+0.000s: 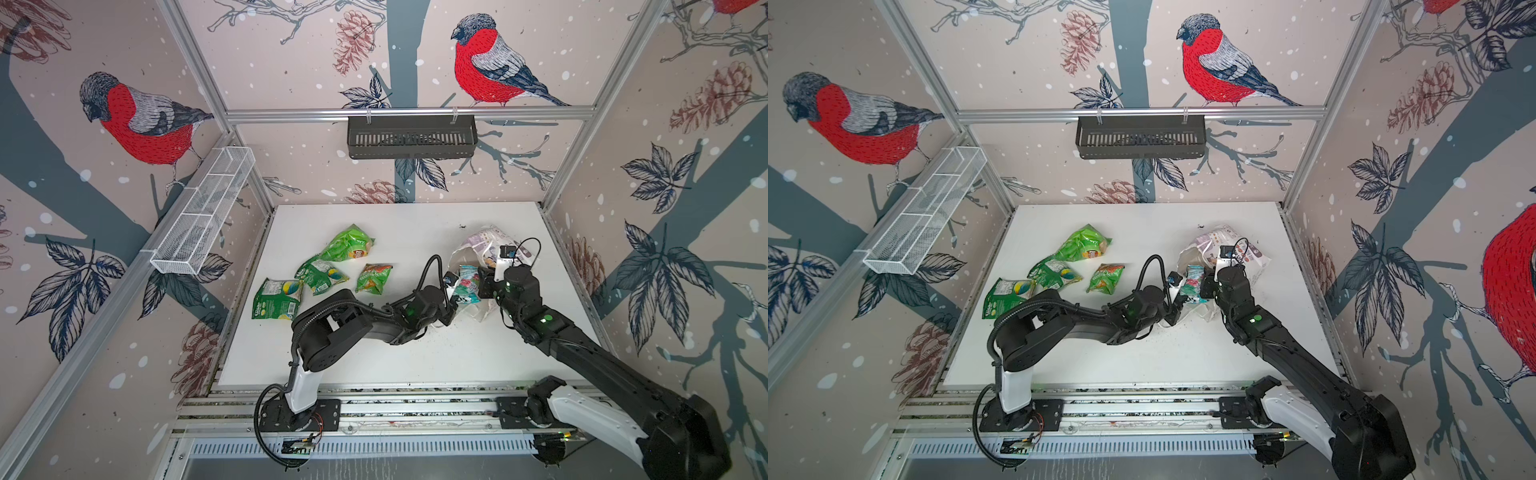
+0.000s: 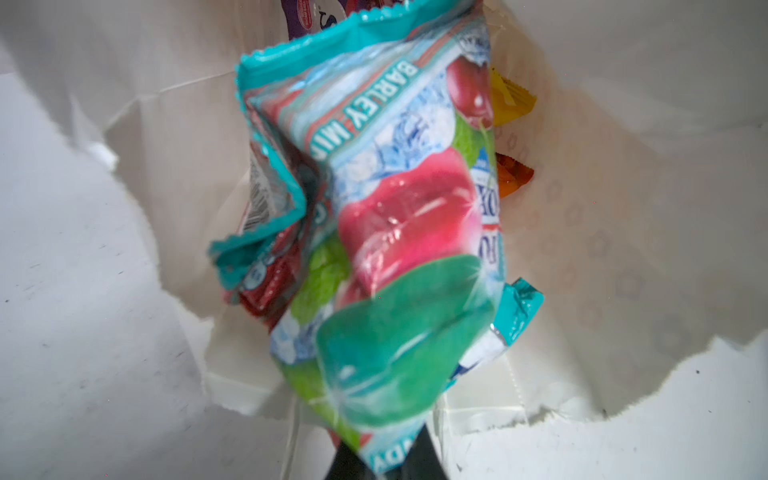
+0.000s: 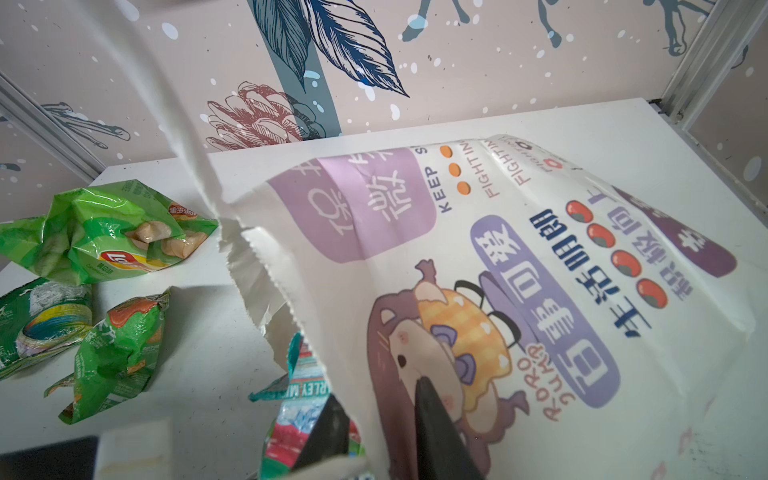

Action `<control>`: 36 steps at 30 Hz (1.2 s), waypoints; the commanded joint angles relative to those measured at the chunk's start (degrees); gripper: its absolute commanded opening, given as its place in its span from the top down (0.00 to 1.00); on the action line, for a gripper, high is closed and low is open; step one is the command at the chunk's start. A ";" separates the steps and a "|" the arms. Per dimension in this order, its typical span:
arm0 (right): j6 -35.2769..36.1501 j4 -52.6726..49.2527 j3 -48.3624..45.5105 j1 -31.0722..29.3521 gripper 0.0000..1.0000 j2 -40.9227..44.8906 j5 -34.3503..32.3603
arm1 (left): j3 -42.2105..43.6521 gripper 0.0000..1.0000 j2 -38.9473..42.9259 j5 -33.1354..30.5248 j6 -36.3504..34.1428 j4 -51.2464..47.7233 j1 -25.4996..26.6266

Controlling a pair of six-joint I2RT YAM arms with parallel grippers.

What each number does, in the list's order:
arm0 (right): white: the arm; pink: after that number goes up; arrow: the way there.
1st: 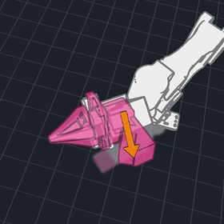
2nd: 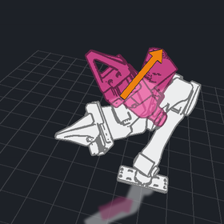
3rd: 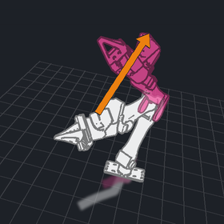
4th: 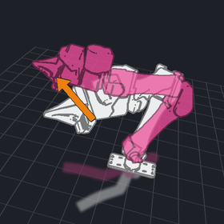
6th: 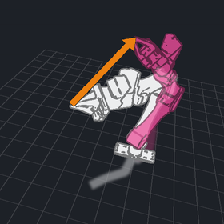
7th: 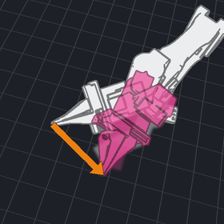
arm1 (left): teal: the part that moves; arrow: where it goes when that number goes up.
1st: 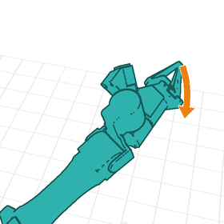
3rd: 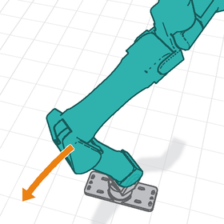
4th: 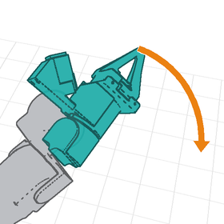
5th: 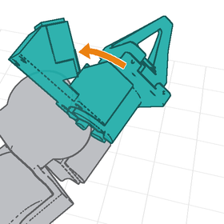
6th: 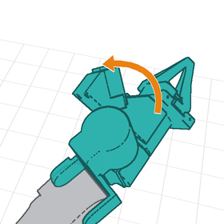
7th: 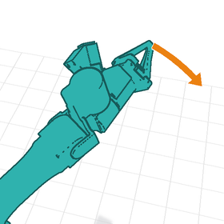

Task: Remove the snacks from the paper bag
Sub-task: 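Close the left gripper on the teal FOX's Blossom packet and lift it, then lift the teal packet out of the bag with the left gripper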

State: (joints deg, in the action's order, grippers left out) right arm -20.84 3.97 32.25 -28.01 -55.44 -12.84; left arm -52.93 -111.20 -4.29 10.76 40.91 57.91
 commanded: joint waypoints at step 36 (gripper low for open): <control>-1.68 -3.35 -1.18 2.67 0.44 3.67 -15.14 | 17.77 1.00 26.15 -11.05 -1.52 0.69 0.19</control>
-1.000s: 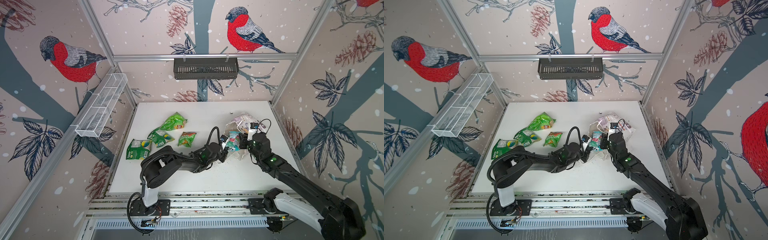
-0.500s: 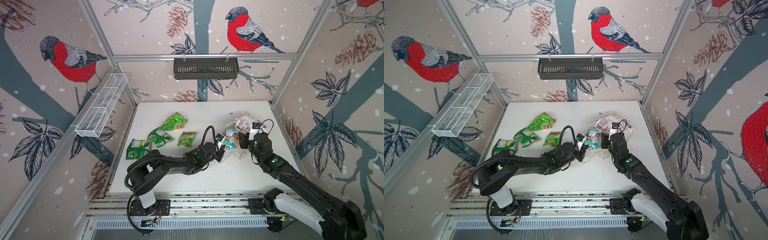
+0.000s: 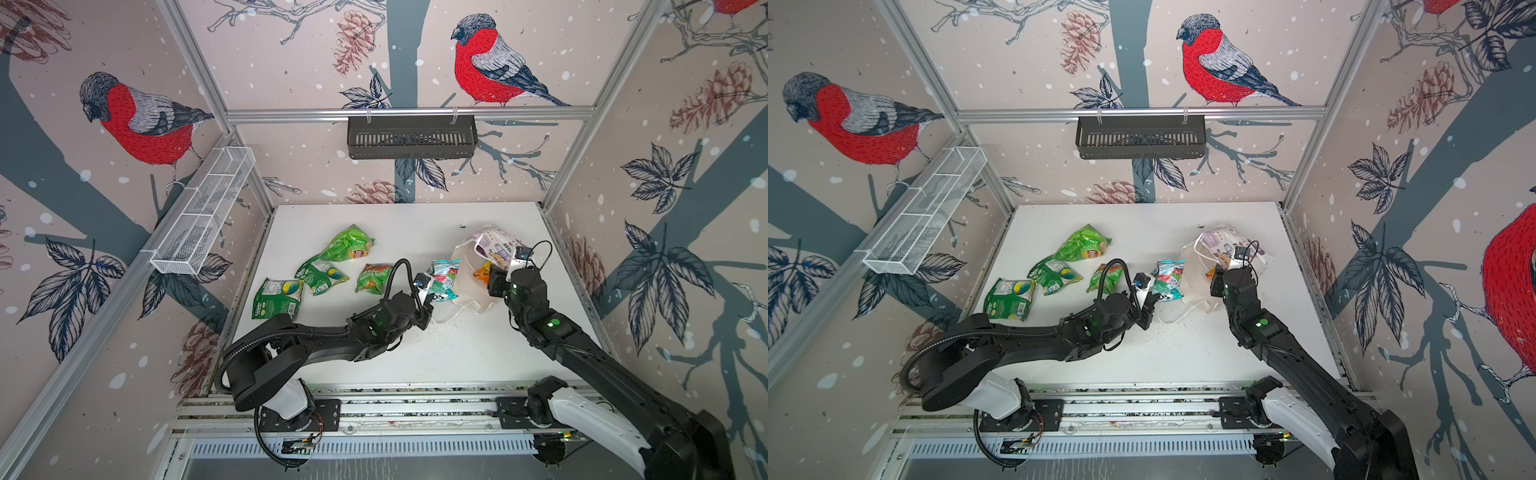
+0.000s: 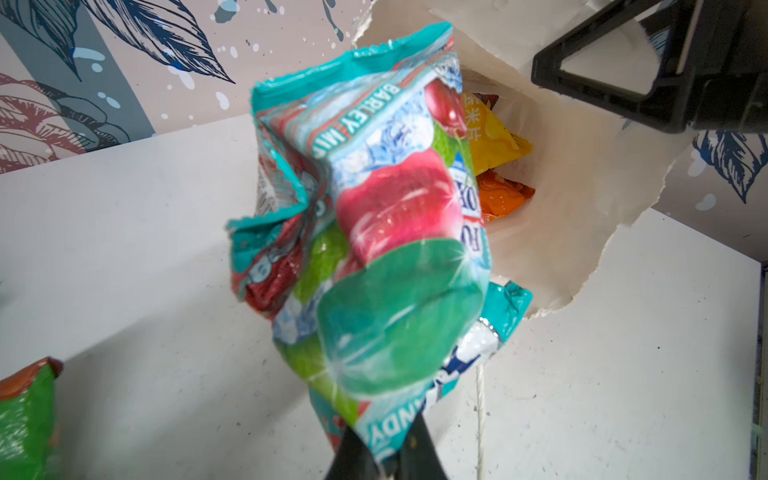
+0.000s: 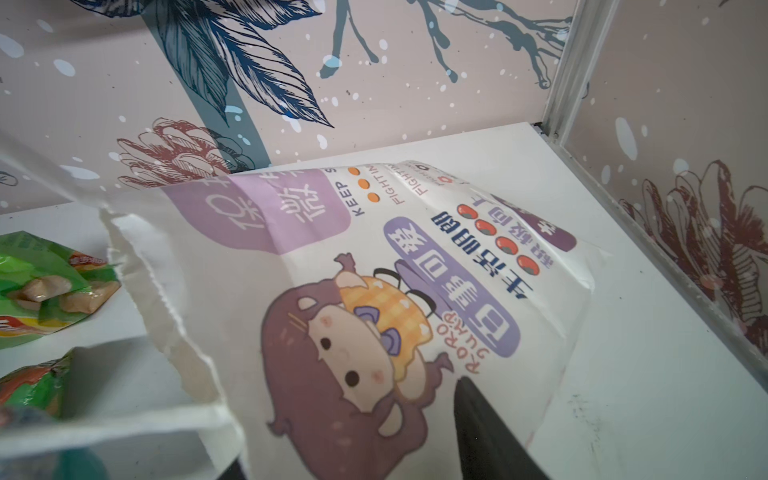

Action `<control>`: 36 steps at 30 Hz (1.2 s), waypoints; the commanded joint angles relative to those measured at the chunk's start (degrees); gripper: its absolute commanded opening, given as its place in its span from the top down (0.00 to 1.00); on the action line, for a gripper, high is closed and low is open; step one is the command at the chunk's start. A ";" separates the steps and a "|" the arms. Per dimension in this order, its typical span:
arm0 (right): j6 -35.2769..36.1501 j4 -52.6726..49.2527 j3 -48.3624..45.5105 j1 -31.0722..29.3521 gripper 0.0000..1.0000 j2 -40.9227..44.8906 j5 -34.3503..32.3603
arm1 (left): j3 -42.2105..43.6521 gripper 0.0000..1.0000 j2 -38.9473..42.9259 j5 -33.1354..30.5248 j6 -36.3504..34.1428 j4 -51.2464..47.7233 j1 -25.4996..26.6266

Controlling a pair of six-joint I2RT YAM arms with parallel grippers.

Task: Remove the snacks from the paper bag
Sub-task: 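Lift the teal packet out of the bag with the left gripper, then lower the teal packet onto the other packets and open the left gripper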

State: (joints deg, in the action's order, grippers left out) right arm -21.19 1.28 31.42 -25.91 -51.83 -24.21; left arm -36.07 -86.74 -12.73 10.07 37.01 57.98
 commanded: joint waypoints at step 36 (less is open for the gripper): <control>-8.08 -4.58 -3.73 8.07 0.41 8.53 -4.99 | 3.88 1.00 13.77 -9.65 15.69 -12.22 -14.29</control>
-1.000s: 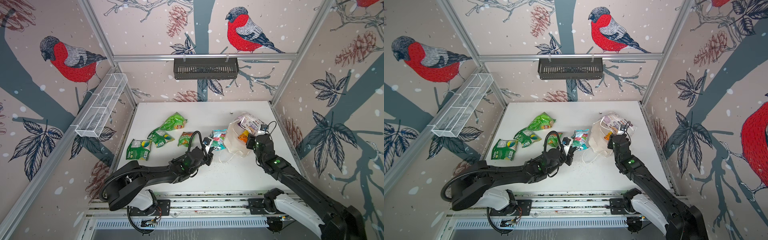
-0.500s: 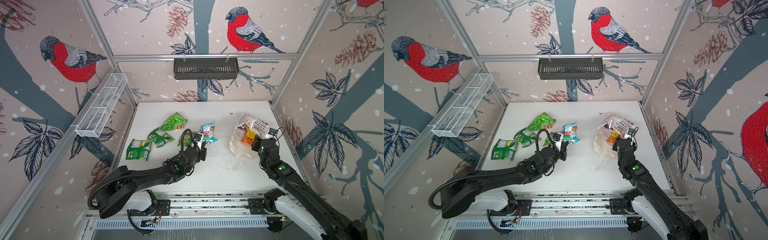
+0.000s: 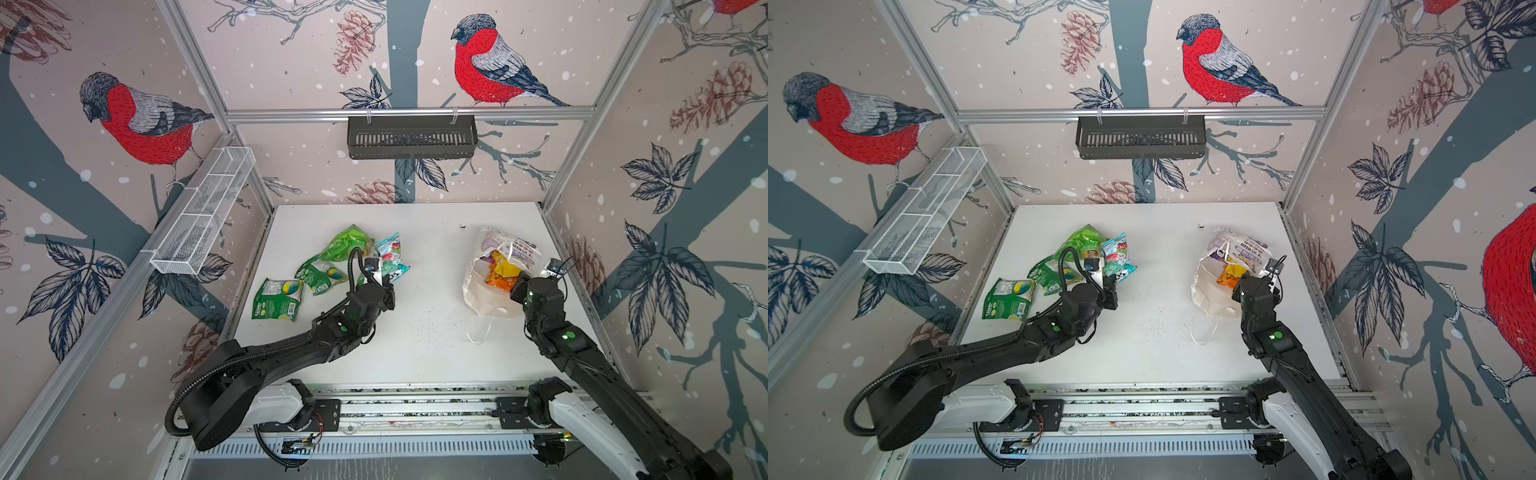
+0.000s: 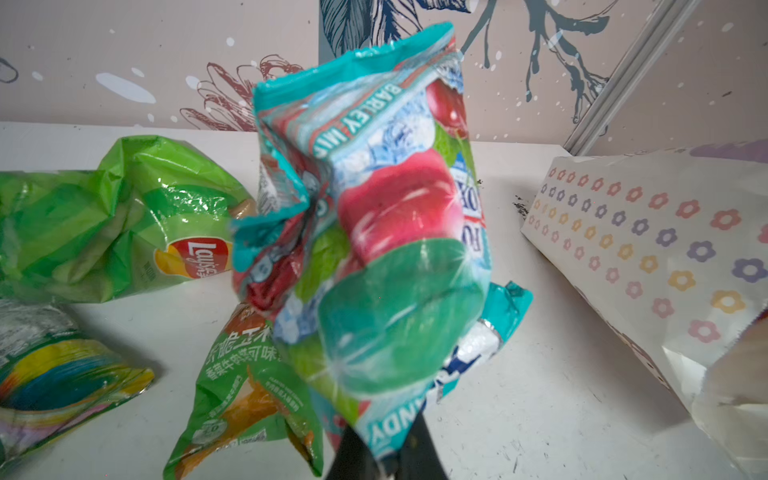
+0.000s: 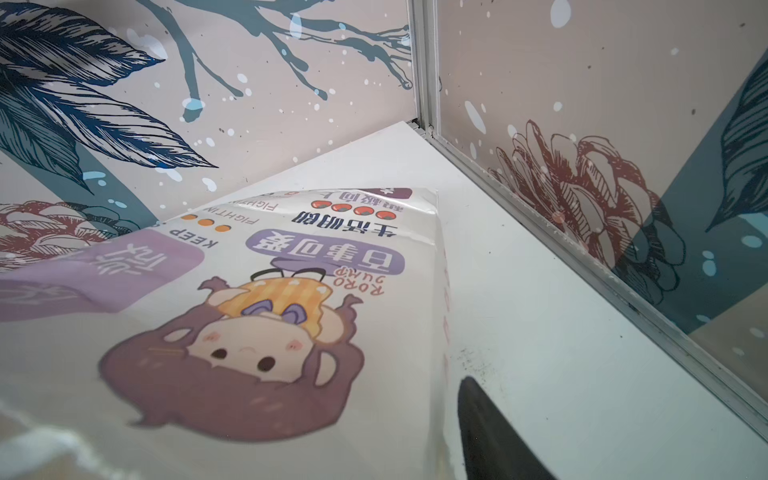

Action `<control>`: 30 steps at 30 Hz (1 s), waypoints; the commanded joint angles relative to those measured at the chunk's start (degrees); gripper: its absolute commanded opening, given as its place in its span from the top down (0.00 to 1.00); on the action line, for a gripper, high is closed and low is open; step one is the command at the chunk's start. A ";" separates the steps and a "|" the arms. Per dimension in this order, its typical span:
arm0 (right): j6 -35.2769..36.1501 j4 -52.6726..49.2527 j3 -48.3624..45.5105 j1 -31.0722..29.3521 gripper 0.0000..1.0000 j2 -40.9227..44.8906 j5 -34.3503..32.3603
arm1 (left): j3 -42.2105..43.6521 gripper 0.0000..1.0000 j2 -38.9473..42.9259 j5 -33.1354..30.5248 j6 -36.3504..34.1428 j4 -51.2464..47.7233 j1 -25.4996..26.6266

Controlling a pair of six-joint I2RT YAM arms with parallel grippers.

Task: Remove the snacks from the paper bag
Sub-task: 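Lower the teal packet onto the other packets and open the left gripper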

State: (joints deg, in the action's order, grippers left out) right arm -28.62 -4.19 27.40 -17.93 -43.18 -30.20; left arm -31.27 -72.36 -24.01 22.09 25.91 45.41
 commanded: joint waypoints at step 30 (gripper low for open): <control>-0.73 3.65 0.01 0.35 0.42 -2.26 4.79 | -1.11 0.76 -3.95 -1.47 11.26 -12.81 -14.56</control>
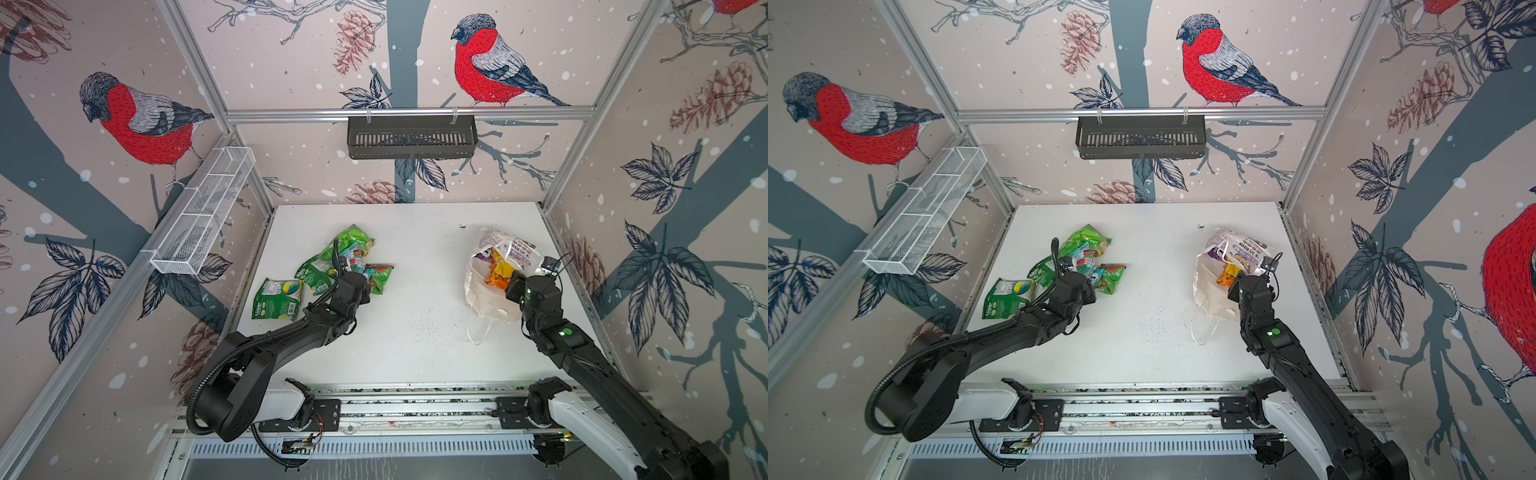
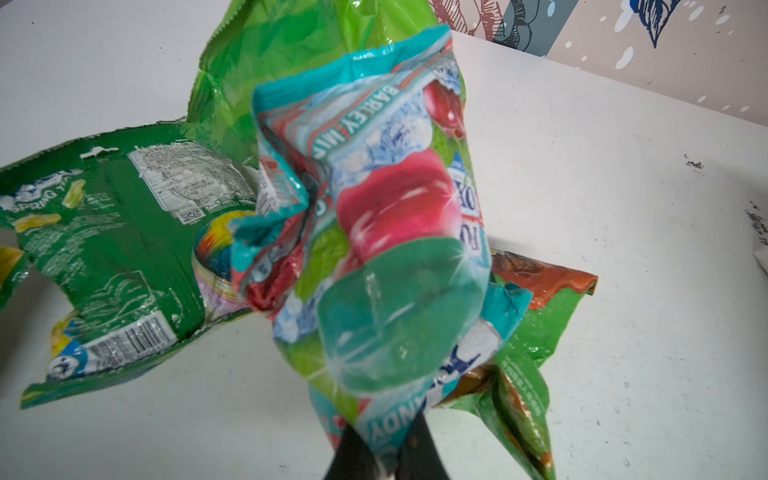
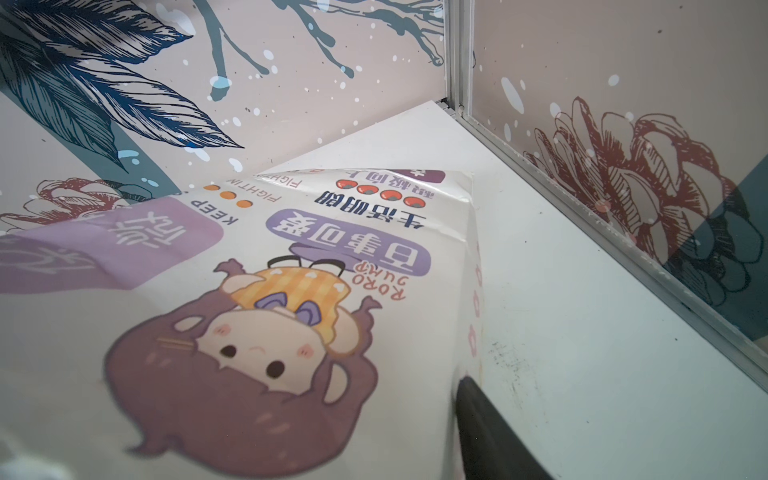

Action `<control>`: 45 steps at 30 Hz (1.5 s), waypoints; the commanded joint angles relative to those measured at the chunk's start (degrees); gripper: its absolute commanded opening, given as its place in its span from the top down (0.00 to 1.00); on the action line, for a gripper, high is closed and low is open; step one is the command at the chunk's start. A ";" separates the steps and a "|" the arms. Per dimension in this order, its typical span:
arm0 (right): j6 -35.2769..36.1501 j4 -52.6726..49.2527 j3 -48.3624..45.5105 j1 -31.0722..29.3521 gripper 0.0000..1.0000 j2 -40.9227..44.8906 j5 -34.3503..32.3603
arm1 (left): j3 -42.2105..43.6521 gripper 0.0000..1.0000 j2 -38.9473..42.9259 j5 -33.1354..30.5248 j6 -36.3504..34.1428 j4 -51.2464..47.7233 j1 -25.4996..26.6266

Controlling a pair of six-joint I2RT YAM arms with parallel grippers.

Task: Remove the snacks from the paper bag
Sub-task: 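Lower the teal packet onto the other packets and open the left gripper, then move the open left gripper back over the bag opening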

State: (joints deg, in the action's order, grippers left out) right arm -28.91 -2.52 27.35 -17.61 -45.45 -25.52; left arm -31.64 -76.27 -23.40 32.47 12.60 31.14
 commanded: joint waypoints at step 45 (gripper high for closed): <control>3.48 -1.07 3.40 0.03 0.80 -1.78 5.38 | -14.35 0.16 -6.55 25.86 -8.46 13.93 19.32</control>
State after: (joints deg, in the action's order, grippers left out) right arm -26.37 -3.36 30.02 -17.61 -46.96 -20.16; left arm -45.06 -82.15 -0.01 24.01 22.02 50.26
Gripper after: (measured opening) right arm 0.208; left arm 0.836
